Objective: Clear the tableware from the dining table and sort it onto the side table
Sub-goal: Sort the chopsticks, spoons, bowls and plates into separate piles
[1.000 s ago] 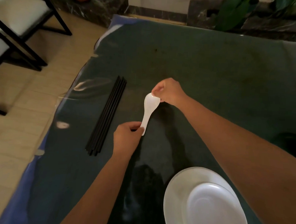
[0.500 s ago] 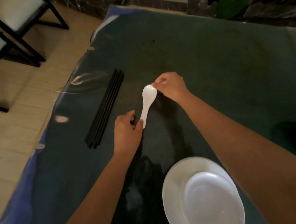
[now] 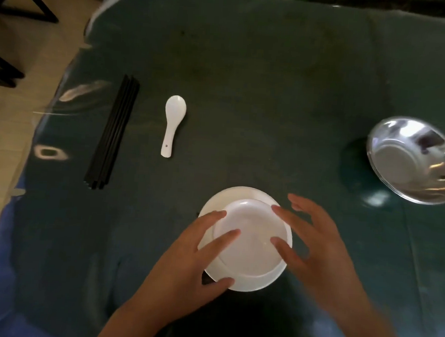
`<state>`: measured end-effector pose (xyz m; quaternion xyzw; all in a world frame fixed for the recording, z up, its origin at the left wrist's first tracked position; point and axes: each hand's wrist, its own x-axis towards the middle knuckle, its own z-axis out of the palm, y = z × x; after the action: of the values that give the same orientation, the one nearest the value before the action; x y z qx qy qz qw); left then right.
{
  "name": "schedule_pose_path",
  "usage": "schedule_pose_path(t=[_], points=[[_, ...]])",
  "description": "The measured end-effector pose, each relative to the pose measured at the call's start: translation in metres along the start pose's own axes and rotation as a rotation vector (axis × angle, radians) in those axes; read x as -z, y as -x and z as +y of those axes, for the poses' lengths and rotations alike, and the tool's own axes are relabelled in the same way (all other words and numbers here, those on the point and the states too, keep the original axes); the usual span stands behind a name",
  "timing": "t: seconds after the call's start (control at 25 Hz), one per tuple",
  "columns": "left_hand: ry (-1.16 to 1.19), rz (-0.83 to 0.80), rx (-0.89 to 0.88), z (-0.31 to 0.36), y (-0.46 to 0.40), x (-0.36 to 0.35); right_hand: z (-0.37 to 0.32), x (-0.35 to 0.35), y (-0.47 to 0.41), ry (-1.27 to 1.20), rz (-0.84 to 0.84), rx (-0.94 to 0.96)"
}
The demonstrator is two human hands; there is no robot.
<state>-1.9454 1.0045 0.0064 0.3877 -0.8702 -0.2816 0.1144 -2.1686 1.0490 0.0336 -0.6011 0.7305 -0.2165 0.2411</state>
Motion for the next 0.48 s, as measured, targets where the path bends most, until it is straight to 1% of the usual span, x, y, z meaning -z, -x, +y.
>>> schedule_pose_path(t=[0.08,0.16,0.28,0.36,0.48], points=[[-0.046,-0.027,-0.026,0.002,0.004,-0.009,0.007,-0.006,0.016,0.010,-0.041,-0.063],[-0.018,0.002,0.009,0.001,0.004,-0.015,0.010,-0.014,0.021,-0.019,-0.088,-0.132],[0.024,0.079,0.065,0.000,0.003,-0.019,0.012,-0.020,0.020,-0.194,-0.037,-0.228],[0.006,0.113,0.072,0.000,0.003,-0.021,0.011,-0.022,0.017,-0.247,0.001,-0.292],[0.045,0.154,0.088,0.000,0.003,-0.024,0.008,-0.020,0.014,-0.297,-0.024,-0.379]])
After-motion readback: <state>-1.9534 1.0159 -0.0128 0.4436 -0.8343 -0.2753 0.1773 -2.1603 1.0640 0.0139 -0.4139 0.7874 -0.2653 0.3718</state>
